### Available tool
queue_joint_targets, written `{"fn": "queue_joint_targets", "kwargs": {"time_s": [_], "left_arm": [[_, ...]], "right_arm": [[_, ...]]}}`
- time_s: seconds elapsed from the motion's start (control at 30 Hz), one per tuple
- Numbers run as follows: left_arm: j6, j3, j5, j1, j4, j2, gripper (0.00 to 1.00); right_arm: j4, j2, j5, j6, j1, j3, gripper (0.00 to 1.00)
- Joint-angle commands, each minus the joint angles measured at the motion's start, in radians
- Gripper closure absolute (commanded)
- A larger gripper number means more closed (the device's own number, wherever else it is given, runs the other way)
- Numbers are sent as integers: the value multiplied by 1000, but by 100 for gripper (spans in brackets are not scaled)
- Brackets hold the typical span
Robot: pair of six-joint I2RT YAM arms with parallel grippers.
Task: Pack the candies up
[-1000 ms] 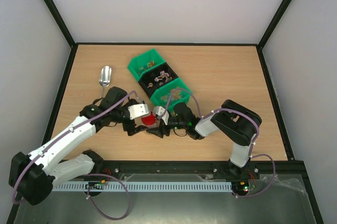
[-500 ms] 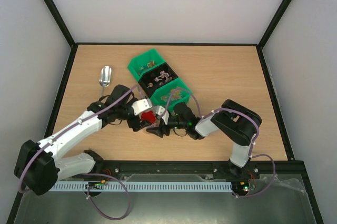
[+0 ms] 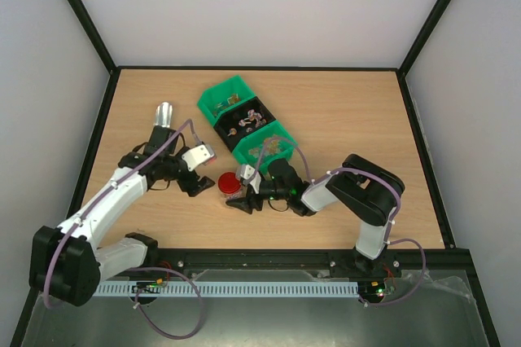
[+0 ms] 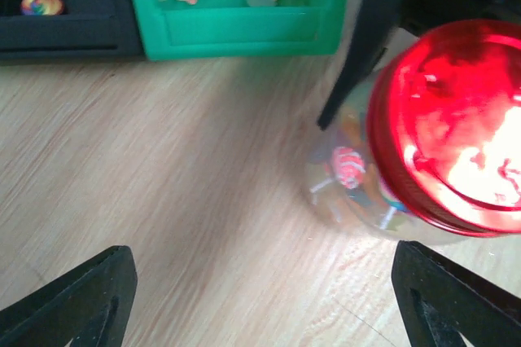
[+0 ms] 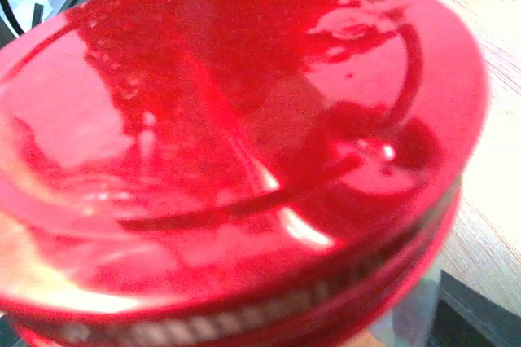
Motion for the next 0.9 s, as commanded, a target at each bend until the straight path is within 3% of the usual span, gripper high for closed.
{"fn": "queue_joint_targets", "kwargs": {"time_s": [0.0, 0.1, 0.37, 0.6, 0.87], "left_arm": [[114, 11, 90, -29, -87, -61, 10], [98, 1, 77, -115, -77, -93, 6], [-177, 25, -91, -265, 131, -10, 1], [-185, 41, -129, -251, 117, 24, 4], [-102, 35, -77, -95, 64, 17, 8]], "right_arm": [[-28, 6, -30, -4, 8, -6, 69], [-30, 9, -28, -4, 10, -3, 69], [-32, 9, -30, -13, 9, 0, 69], [-39, 3, -34, -27, 8, -6, 69], [-45, -1, -48, -39, 9, -11, 70]]}}
